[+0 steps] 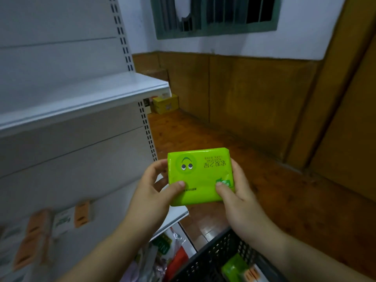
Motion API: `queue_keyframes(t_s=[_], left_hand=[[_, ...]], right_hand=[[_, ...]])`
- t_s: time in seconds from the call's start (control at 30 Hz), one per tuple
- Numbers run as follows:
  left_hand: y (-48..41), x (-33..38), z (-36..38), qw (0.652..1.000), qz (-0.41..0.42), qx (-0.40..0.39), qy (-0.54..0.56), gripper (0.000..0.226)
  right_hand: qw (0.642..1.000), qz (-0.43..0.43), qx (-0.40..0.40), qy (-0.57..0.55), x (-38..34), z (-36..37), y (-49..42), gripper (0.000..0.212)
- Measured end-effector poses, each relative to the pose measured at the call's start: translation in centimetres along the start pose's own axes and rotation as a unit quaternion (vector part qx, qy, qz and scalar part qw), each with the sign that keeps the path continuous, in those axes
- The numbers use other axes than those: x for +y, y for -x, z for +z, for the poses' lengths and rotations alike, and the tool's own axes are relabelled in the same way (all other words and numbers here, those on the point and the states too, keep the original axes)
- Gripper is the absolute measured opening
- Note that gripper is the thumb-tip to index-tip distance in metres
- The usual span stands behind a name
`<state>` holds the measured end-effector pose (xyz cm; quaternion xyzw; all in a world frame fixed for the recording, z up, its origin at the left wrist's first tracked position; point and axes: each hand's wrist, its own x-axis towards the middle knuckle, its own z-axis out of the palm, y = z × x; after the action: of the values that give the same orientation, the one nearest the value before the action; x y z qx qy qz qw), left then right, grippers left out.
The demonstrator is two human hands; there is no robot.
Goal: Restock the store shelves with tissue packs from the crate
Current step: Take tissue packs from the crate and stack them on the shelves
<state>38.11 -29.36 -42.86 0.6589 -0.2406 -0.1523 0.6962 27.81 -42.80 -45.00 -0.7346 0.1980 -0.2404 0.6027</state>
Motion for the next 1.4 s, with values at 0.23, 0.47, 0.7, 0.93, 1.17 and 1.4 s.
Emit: queue_keyframes(t_s=[0.23, 0.47, 0.7, 0.93, 1.17, 1.4], left_hand=[[0.5, 4.4, -1.8, 0.999, -0.010, -0.044, 0.019, 0.039], [3.3, 7.5, -3.7, 0.999, 0.007, -0.028, 0.022, 0.040], [7.9, 10.7, -1.4, 1.000, 0.010, -0.006, 0.020, 0.042], [11.3, 17.1, -0.9, 0.999, 0.022, -0.033, 0.004, 0.044], [13.7, 24.4, -1.7, 0.998, 0.047, -0.015, -0.030, 0.050], [16.4, 31.8, -6.2, 0.996, 0.077, 0.014, -0.031, 0.051]], right_hand=[[1.000, 0.005, 0.023, 0.003, -5.1, 0.7, 1.8, 0.049], [1.000, -0.008, 0.004, 0.016, -8.3, 2.0, 4.1, 0.055], [0.999, -0.016, 0.007, 0.029, -11.3, -0.8, 7.9, 0.055], [0.998, -0.033, -0.018, 0.051, -17.1, -3.6, 10.7, 0.059], [0.997, -0.070, -0.022, 0.034, -23.2, -3.1, 12.0, 0.058], [0.990, -0.113, -0.075, 0.039, -31.7, -0.1, 13.2, 0.074]])
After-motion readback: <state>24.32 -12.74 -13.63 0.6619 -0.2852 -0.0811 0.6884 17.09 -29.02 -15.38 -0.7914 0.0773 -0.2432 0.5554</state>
